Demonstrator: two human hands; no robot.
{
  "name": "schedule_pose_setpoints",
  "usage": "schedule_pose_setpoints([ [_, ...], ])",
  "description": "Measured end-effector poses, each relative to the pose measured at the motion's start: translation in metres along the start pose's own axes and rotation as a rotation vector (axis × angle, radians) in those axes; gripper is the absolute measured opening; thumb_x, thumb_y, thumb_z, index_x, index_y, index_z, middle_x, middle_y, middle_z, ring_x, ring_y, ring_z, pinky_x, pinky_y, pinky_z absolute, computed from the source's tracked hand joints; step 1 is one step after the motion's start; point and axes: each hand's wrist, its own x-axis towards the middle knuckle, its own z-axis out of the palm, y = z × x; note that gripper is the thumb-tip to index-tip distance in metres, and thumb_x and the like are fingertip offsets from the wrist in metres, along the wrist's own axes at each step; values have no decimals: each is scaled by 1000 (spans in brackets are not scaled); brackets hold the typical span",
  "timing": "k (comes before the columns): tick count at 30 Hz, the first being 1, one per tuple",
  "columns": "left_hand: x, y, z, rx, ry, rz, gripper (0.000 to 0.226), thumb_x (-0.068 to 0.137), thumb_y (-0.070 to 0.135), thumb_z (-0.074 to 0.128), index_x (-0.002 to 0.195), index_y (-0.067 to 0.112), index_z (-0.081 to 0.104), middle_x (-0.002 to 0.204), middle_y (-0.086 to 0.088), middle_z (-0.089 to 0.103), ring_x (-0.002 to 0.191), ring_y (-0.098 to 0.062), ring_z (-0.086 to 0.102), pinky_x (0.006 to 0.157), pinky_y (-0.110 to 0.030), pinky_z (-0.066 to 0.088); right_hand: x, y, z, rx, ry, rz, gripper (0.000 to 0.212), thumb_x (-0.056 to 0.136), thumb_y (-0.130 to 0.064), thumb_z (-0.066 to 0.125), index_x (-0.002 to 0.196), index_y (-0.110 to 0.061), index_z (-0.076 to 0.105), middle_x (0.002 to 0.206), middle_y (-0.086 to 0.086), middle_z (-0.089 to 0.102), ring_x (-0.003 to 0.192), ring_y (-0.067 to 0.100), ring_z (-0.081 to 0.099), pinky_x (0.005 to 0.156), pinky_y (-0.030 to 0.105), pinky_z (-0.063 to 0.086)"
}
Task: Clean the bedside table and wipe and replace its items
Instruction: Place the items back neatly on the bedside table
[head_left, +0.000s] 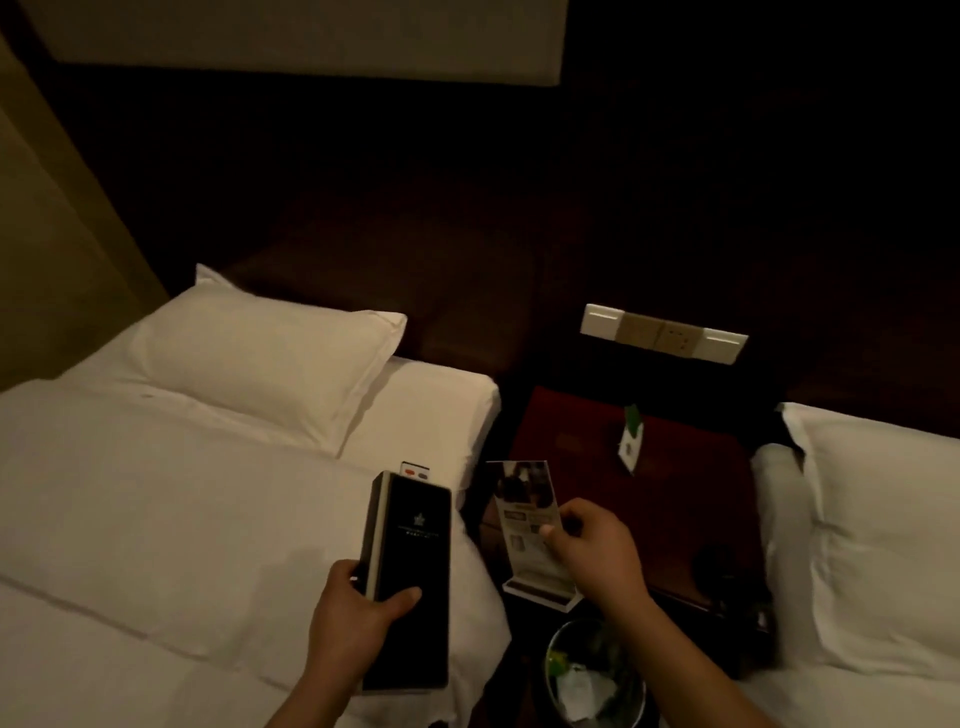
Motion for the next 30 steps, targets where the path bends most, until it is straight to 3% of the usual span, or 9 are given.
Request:
schedule_pose_setpoints([
  [8, 5, 52, 106, 40, -120, 35, 71, 49, 31, 97, 103, 18, 54, 91, -2, 68, 77, -18, 68, 65, -33, 52, 17, 74, -84, 24, 46, 71, 19, 89, -34, 62, 78, -19, 57, 77, 2, 64, 69, 17, 62, 64, 41, 52],
  [12, 19, 76, 150, 78, -193, 53, 74, 49, 31, 98, 107, 17, 53, 91, 1, 67, 76, -15, 68, 59, -26, 48, 33, 111, -107, 52, 74, 148, 22, 90, -33, 62, 73, -28, 50, 74, -2, 60, 62, 15, 57, 58, 34, 45],
  [14, 30, 84, 168, 106, -231, 51, 78, 49, 32, 98, 110, 16, 53, 98, -4, 68, 79, -18, 68, 62, -28, 49, 42, 125, -111, 60, 86, 189, 27, 90, -34, 63, 70, -31, 46, 71, -1, 58, 60, 14, 54, 56, 29, 41],
  [16, 41, 90, 186, 122, -271, 38, 87, 50, 33, 98, 121, 10, 53, 111, -12, 67, 92, -26, 68, 76, -35, 54, 52, 137, -113, 69, 95, 230, 27, 89, -34, 64, 69, -32, 46, 69, -2, 57, 59, 13, 54, 55, 27, 40],
  [18, 56, 95, 205, 125, -316, 10, 97, 50, 31, 98, 130, 4, 51, 119, -16, 64, 103, -32, 65, 90, -40, 52, 66, 147, -113, 79, 100, 267, 23, 88, -34, 64, 71, -32, 50, 69, -3, 58, 59, 13, 56, 54, 29, 43],
  [20, 77, 100, 224, 126, -358, -25, 96, 50, 26, 98, 130, 1, 51, 121, -17, 64, 104, -33, 64, 94, -41, 51, 84, 156, -112, 79, 113, 304, 18, 86, -35, 65, 74, -27, 55, 71, -2, 62, 62, 14, 60, 57, 32, 48],
  [25, 149, 113, 275, 215, -473, -70, 91, 53, 30, 96, 127, 6, 47, 107, -8, 65, 93, -26, 63, 85, -35, 50, 143, 173, -99, 74, 173, 396, 10, 83, -33, 69, 78, -29, 62, 73, -8, 67, 66, 4, 63, 60, 29, 52],
  [30, 202, 117, 327, 349, -598, 14, 77, 57, 46, 89, 115, 20, 46, 101, 2, 69, 87, -16, 67, 80, -32, 51, 198, 195, -79, 140, 240, 462, 18, 82, -27, 72, 71, -34, 60, 71, -17, 68, 65, -4, 62, 50, 14, 43],
])
